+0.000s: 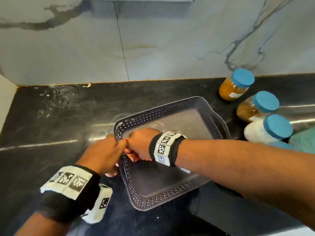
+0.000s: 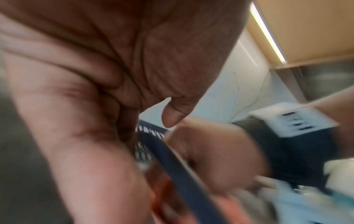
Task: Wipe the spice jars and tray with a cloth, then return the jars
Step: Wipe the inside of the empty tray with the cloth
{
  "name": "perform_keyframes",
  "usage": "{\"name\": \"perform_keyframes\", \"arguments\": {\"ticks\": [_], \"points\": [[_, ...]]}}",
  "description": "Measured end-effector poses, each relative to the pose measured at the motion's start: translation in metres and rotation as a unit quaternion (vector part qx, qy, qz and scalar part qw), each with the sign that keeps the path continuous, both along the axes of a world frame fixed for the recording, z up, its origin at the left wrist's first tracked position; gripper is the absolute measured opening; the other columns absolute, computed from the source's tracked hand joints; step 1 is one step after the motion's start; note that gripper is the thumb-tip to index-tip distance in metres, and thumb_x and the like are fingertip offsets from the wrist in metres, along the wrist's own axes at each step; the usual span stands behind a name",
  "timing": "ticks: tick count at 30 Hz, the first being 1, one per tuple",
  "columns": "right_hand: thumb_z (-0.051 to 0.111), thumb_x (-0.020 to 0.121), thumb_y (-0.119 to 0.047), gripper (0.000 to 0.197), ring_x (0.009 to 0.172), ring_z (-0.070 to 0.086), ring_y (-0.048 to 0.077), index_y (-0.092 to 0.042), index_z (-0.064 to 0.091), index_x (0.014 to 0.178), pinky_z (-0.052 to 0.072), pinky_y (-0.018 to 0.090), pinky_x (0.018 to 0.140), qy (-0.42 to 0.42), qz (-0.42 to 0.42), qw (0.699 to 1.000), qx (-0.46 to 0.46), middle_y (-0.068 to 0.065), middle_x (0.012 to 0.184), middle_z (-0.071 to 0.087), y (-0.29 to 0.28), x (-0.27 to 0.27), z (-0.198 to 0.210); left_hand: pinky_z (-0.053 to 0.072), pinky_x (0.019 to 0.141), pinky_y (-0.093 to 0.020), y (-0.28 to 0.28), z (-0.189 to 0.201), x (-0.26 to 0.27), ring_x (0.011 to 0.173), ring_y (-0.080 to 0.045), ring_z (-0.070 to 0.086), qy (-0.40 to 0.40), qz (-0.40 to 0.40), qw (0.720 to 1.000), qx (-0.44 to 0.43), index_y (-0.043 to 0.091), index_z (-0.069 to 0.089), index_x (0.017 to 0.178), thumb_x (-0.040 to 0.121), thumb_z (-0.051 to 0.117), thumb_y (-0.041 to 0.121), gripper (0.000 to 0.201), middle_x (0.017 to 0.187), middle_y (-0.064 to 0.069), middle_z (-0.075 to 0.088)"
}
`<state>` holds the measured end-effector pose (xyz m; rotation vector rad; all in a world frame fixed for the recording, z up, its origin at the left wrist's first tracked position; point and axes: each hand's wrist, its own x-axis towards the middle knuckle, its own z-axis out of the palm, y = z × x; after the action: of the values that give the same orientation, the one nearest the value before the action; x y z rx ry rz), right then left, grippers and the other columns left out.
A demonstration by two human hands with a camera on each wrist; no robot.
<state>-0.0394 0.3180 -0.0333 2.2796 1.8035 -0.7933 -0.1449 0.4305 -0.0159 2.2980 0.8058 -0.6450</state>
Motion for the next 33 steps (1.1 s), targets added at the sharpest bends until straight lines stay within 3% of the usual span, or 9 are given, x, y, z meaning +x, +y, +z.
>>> {"name": "perform_keyframes", "arguments": {"ticks": [4,10,14,17,19,22,26,30,33], "points": [[0.065,0.084,-0.014,0.012,0.073,0.060,0.024,-0.017,0.072,0.075,0.040,0.024,0.056,-0.001,-0.029,0.999,0.020,0.003,0.088,0.066,0.005,-0.008,-0.004,0.055,0.083,-0.041,0.024,-0.007,0.045,0.102,-0.040,0.069,-0.003,-0.097,0.984,0.149,0.013,0.022,0.151,0.092,0.064,0.038,0.077,0.114,-0.024,0.070],[0.054,0.085,-0.016,0.017,0.067,0.069,0.025,-0.019,0.053,0.068,0.059,0.033,0.068,0.032,-0.206,0.977,-0.031,0.004,0.072,0.069,-0.032,0.055,-0.008,0.048,0.068,-0.037,0.024,-0.021,0.044,0.089,-0.039,0.071,-0.029,-0.158,0.978,0.132,0.016,0.039,0.134,0.094,0.058,0.017,0.045,0.101,-0.021,0.072],[0.051,0.093,-0.012,0.021,0.101,0.068,0.033,-0.020,0.065,0.081,0.049,0.032,0.074,-0.107,-0.243,0.959,-0.098,0.009,0.100,0.073,-0.076,0.100,-0.001,0.039,0.062,-0.033,0.021,-0.021,0.040,0.088,-0.041,0.070,-0.051,-0.129,0.985,0.103,0.013,0.038,0.134,0.094,0.055,0.009,0.044,0.089,-0.020,0.069],[0.065,0.089,-0.016,0.007,0.101,0.068,0.034,-0.013,0.071,0.093,0.054,0.036,0.080,-0.119,-0.339,0.926,-0.119,0.012,0.105,0.072,-0.085,0.109,0.004,0.041,0.061,-0.035,0.023,-0.027,0.038,0.077,-0.038,0.069,-0.050,-0.129,0.985,0.100,0.012,0.035,0.132,0.093,0.052,0.008,0.043,0.068,-0.008,0.062],[0.067,0.086,-0.015,0.005,0.098,0.069,0.036,-0.014,0.067,0.082,0.054,0.036,0.078,-0.085,-0.376,0.919,-0.081,0.014,0.102,0.072,-0.070,0.099,0.005,0.043,0.058,-0.034,0.024,-0.029,0.037,0.068,-0.034,0.069,-0.050,-0.130,0.986,0.092,0.013,0.034,0.126,0.093,0.050,0.008,0.038,0.065,-0.009,0.066],[0.064,0.088,-0.013,0.011,0.096,0.072,0.031,-0.009,0.073,0.094,0.058,0.034,0.079,-0.009,-0.336,0.941,-0.036,0.014,0.101,0.075,-0.026,0.063,0.005,0.040,0.053,-0.033,0.023,-0.031,0.039,0.059,-0.030,0.063,-0.057,-0.127,0.986,0.094,0.013,0.034,0.119,0.094,0.051,0.010,0.030,0.065,-0.008,0.065],[0.062,0.089,-0.008,0.020,0.098,0.070,0.029,-0.009,0.072,0.106,0.053,0.034,0.083,0.044,-0.207,0.977,0.003,0.012,0.105,0.073,0.024,0.004,0.007,0.042,0.066,-0.038,0.020,-0.032,0.040,0.090,-0.042,0.067,-0.059,-0.122,0.985,0.103,0.007,0.034,0.118,0.095,0.052,0.013,0.030,0.095,-0.026,0.070],[0.055,0.091,-0.006,0.021,0.078,0.070,0.023,-0.014,0.072,0.082,0.057,0.031,0.072,0.067,-0.194,0.978,-0.020,0.007,0.087,0.075,0.007,0.021,0.007,0.037,0.065,-0.037,0.021,-0.035,0.036,0.090,-0.045,0.066,-0.060,-0.110,0.985,0.117,0.010,0.033,0.112,0.095,0.053,0.014,0.026,0.095,-0.028,0.068],[0.052,0.092,-0.012,0.030,0.078,0.072,0.021,-0.018,0.059,0.064,0.048,0.024,0.056,0.007,-0.270,0.961,-0.061,0.007,0.079,0.074,-0.048,0.075,0.002,0.038,0.062,-0.037,0.022,-0.038,0.035,0.073,-0.038,0.059,-0.062,-0.107,0.985,0.123,0.008,0.036,0.120,0.094,0.052,0.010,0.031,0.076,-0.016,0.059]]}}
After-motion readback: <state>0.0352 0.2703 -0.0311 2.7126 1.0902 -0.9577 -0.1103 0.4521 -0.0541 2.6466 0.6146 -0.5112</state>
